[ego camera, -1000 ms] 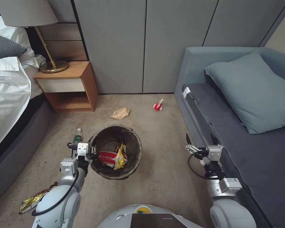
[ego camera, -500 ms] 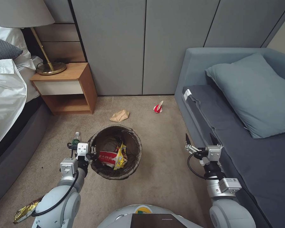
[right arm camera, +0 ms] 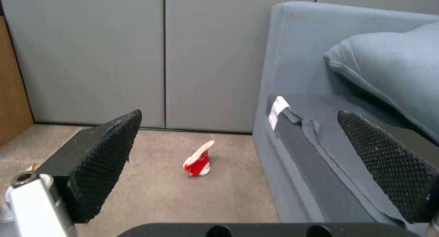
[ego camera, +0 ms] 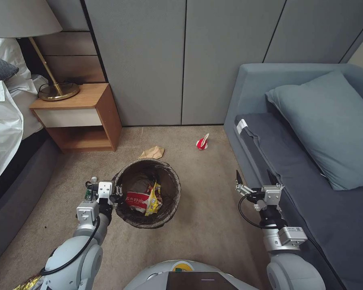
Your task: Pick up the trash bin, then pick up the garbage from the floor and place it into the trash bin.
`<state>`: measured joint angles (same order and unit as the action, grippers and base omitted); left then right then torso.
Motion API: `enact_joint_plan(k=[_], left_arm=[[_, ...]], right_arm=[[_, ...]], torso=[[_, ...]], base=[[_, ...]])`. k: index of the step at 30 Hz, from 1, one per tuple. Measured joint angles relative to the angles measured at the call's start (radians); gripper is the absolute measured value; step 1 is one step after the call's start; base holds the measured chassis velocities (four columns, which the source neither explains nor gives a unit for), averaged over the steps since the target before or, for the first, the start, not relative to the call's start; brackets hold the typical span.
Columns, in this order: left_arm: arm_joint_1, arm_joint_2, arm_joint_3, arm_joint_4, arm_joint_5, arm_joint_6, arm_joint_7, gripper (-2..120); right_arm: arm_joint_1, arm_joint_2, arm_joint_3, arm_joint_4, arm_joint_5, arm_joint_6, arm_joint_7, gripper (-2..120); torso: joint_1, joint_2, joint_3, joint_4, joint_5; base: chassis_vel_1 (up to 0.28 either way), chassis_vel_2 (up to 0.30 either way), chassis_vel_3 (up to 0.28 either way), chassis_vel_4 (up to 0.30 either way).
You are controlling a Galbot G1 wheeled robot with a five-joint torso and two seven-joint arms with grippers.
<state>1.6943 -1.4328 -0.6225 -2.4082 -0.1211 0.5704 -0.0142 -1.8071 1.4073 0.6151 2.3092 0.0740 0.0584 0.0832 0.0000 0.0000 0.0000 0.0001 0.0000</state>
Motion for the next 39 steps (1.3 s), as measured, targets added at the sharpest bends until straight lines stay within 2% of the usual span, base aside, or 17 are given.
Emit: enact_joint_plan(k=[39], left_arm=[[0.003,0.002,-0.001,-0.007,-0.002,-0.001,0.001,2]], right_arm=[[0.001,0.000,-0.011,-0.001,-0.007,0.003,0.004,100]], torso=[[0.000,0.000,0.000,-0.0002,-0.0001]], base=[[-0.120,0.126,0.126,-0.129]])
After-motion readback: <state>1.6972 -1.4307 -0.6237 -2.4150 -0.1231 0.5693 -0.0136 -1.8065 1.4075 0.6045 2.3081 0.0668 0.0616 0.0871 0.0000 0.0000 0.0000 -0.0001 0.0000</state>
